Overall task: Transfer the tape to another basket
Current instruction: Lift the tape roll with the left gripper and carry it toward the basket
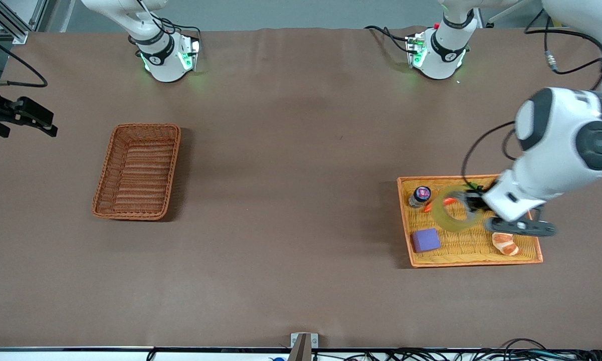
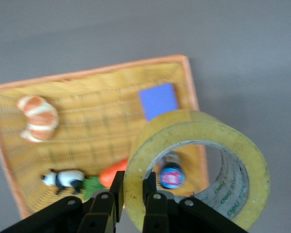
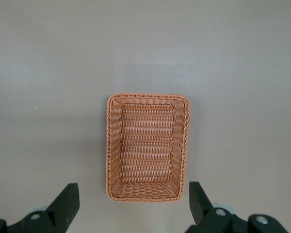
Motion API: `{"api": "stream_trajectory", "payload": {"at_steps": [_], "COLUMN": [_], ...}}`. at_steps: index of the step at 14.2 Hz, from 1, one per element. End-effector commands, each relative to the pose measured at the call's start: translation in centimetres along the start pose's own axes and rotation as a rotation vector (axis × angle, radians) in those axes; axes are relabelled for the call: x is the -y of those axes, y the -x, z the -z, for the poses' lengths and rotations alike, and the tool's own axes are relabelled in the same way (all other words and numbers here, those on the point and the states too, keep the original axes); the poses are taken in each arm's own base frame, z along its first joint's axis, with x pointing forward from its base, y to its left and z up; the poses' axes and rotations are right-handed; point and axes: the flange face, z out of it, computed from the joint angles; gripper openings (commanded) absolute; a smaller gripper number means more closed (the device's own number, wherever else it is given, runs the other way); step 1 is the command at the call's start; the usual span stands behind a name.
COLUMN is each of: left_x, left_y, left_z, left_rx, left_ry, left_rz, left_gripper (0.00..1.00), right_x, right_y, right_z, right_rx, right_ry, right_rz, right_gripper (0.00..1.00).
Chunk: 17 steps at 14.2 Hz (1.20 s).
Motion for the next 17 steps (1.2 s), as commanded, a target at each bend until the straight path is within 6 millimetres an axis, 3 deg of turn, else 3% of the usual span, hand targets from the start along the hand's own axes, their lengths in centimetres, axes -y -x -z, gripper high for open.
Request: {"api": "stream_trajectory", "payload": {"at_steps": [1, 5, 7, 9, 11, 13, 15, 17], "left_x": [-9.4, -20.8, -26.4, -31.6, -35.2, -39.8, -42.9, -44.1], "left_y": [1.0, 1.8, 2.9, 4.5, 5.3, 7.8, 9.4, 8.6], "left_z": [-1.0, -4.5, -7.9, -11.7, -13.2, -15.7, -18.8, -20.2], "left_rx": [0.032, 0.068, 0.114, 0.139, 0.113, 0.089, 0.074, 0.056], "left_ry": [-0.018, -0.002, 0.008, 0.001, 0.025, 0.046, 0.068, 0.096], "left_rz": [0.012, 0.061, 0.011, -0.022, 0.009, -0.046, -0.086, -0.094], "left_gripper": [0.0, 0.01, 0.05, 0.04, 0.04, 0.03, 0.03, 0.03], "right_x": [-0.5, -0.4, -0.4, 0.6, 1.7, 3.0, 4.5, 6.6], "right_y": [-0.5, -0.5, -0.6, -2.4, -3.5, -3.9, -4.1, -4.6], "right_z": [-0.2, -0.4, -0.7, -4.0, -7.6, -12.3, -14.8, -16.7], "right_rx": [0.0, 0.0, 0.008, 0.036, 0.041, 0.027, 0.015, 0.023], "right_ry": [0.006, 0.003, 0.005, 0.003, 0.004, 0.002, 0.003, 0.004], "right_rz": [0.006, 0.004, 0.005, 0.016, 0.032, 0.054, 0.034, 0.03], "right_gripper": [1.0, 1.0, 1.0, 1.0, 1.0, 1.0, 1.0, 1.0]}}
